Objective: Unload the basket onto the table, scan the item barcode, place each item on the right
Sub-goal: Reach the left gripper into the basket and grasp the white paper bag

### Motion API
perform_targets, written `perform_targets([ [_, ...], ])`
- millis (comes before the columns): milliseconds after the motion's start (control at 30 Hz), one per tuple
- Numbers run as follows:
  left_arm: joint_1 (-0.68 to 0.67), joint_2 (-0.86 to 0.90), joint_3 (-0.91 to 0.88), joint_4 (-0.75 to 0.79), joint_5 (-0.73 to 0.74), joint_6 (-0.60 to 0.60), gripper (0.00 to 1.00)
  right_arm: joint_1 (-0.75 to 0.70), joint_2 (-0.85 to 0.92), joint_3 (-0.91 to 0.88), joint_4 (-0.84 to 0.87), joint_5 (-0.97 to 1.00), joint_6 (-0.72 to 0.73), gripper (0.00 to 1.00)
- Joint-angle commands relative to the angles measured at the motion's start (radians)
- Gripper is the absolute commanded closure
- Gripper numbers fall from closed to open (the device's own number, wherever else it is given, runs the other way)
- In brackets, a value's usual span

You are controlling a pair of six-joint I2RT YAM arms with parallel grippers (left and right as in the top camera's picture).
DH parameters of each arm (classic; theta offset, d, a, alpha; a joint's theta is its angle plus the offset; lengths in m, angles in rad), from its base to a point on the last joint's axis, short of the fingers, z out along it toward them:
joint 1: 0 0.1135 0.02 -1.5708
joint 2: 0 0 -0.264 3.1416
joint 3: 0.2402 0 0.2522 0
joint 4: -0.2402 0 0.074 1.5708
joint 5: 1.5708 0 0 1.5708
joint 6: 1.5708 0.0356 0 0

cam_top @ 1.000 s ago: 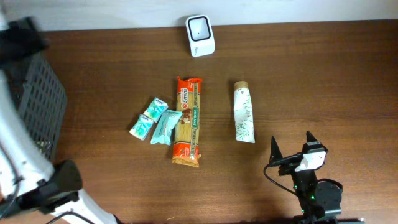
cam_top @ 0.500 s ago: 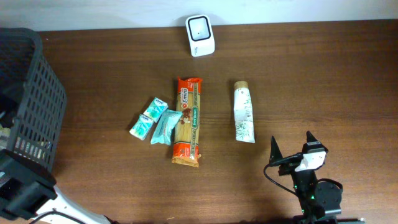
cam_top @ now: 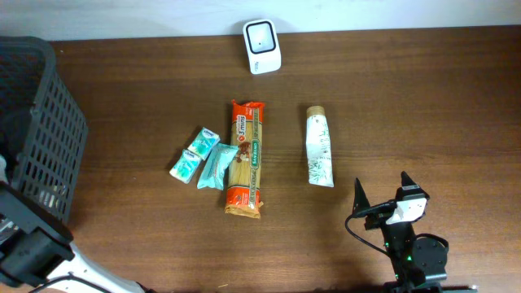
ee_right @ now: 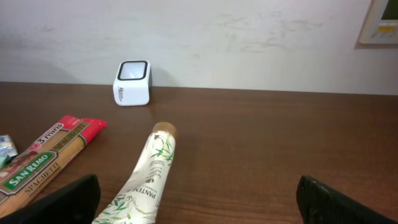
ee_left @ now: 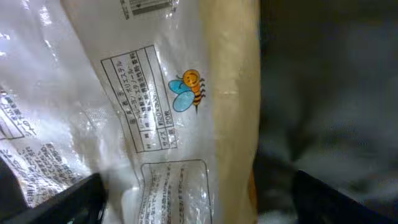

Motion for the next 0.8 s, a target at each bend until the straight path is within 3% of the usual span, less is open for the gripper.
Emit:
perform_targets([
  [0, 0.007, 0.065, -0.018, 0.0, -0.004, -0.013, 0.29, -0.006, -0.006, -0.005, -0.004, -0.005, 0.0, 0.01],
  [133, 0.007, 0.071, -0.017, 0.001, -0.004, -0.013, 0.8, -0.006, -0.006, -0.005, -0.003, -0.005, 0.0, 0.01],
  [167, 0.007, 0.071, -0.017, 0.001, -0.004, -0.013, 0.81, -0.006, -0.006, -0.005, -0.004, -0.005, 0.0, 0.01],
  [200, 0.006, 0.071, -0.016, 0.0, -0.003, -0.013, 1.0, -0.006, -0.006, -0.005, -0.003, -0.005, 0.0, 0.01],
  [367, 0.006, 0.061, 0.136, -0.121, -0.002, -0.013, 1.0, -0.006, -0.006, -0.005, -0.003, -0.005, 0.0, 0.01],
  [533, -0.007, -0.003, 0.587, -0.366, 0.025, -0.013, 1.0, -0.006, -0.006, -0.005, -0.003, -0.005, 0.0, 0.01],
  [700, -0.148, -0.137, 1.014, -0.516, 0.027, 0.012, 1.0, -0.006, -0.006, -0.005, -0.003, -0.005, 0.0, 0.02],
  [767, -0.232, -0.193, 1.053, -0.521, 0.027, 0.037, 1.0, -0.006, -0.006, -0.005, -0.003, -0.005, 0.0, 0.01],
])
